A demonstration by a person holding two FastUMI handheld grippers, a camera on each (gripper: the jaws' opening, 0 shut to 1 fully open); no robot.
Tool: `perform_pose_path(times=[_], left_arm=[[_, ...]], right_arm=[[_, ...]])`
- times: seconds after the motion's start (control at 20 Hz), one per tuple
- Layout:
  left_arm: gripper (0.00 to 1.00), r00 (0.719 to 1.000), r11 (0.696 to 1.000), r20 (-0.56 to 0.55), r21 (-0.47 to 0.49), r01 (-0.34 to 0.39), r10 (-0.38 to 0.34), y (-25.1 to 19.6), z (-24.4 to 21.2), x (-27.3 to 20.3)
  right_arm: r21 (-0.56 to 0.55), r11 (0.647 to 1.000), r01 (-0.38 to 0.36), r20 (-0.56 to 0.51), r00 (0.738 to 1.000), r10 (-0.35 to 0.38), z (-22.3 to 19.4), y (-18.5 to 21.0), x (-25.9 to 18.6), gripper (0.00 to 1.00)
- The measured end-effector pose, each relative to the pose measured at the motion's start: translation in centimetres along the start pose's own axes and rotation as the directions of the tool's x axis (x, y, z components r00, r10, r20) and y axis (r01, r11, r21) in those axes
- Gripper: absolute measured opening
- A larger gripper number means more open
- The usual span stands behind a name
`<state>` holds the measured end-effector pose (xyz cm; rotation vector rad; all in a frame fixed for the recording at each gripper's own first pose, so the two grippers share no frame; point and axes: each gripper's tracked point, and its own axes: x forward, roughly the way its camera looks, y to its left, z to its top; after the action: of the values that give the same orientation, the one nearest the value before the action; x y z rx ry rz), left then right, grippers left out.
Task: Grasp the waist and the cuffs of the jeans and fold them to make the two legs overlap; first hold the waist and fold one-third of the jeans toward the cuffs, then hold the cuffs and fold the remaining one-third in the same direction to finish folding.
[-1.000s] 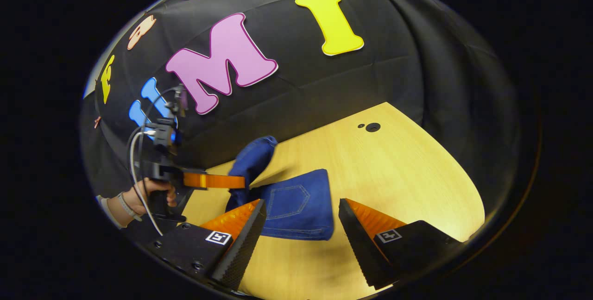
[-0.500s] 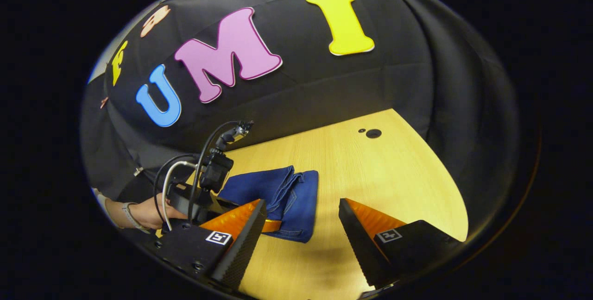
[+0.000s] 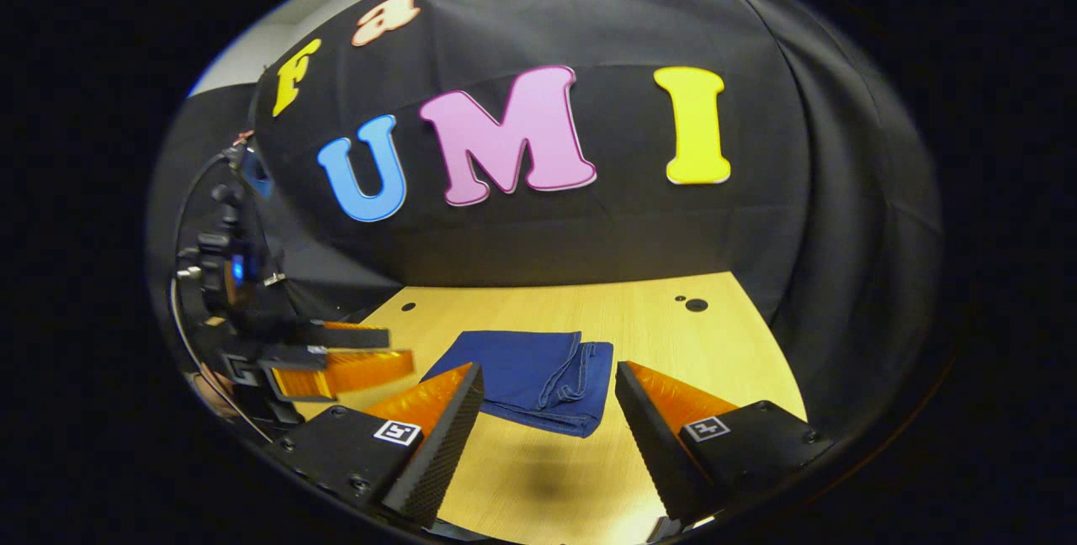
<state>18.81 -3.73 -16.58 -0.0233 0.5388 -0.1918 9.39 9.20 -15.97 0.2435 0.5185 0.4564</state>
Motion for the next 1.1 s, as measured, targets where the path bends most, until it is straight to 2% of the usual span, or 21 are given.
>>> perform_pose_path(times=[0.15, 0.3, 0.4, 0.5, 0.6, 0.65, 0.7, 0.95, 1.1], left_arm=[[0.96, 0.980, 0.989, 0.137, -0.034, -0.141, 0.144, 2.8, 0.8, -8.5], [0.96, 0.966, 0.980, 0.162, -0.006, -0.201, 0.199, 2.0, -2.7, -12.5], [0.96, 0.960, 0.976, 0.191, 0.038, -0.214, 0.203, 1.4, -2.4, -15.0], [0.96, 0.953, 0.977, 0.227, 0.024, -0.213, 0.202, 0.6, -1.3, -16.9], [0.96, 0.946, 0.984, 0.277, 0.004, -0.176, 0.168, -1.0, 0.1, -18.2], [0.96, 0.940, 0.982, 0.291, 0.013, -0.188, 0.177, -1.1, 0.8, -18.4], [0.96, 0.936, 0.976, 0.295, 0.035, -0.213, 0.193, -0.6, 1.3, -18.3], [0.96, 0.949, 0.981, 0.264, 0.040, -0.188, 0.171, -0.9, 1.5, -16.1], [0.96, 0.954, 0.986, 0.260, 0.028, -0.162, 0.149, -1.5, 1.9, -15.3]], right_arm=[[-0.107, 0.994, 0.002, 0.067, 0.998, 0.005, 1.8, 3.9, -3.5, 0.97], [-0.101, 0.995, -0.021, 0.131, 0.991, 0.034, 2.8, 8.5, -6.7, 0.97], [-0.095, 0.995, -0.019, 0.167, 0.985, 0.035, 3.1, 10.0, -7.8, 0.98], [-0.120, 0.993, -0.007, 0.182, 0.983, 0.029, 3.0, 10.9, -8.7, 0.98], [-0.146, 0.989, -0.010, 0.182, 0.983, 0.037, 2.9, 11.3, -8.8, 0.98], [-0.152, 0.988, -0.004, 0.183, 0.983, 0.032, 3.1, 11.3, -8.8, 0.98], [-0.151, 0.989, 0.001, 0.190, 0.981, 0.028, 3.5, 11.0, -8.9, 0.98], [-0.176, 0.983, 0.055, 0.215, 0.977, -0.016, 4.7, 9.5, -9.9, 0.98], [-0.184, 0.978, 0.102, 0.213, 0.975, -0.062, 5.2, 7.3, -10.7, 0.98]])
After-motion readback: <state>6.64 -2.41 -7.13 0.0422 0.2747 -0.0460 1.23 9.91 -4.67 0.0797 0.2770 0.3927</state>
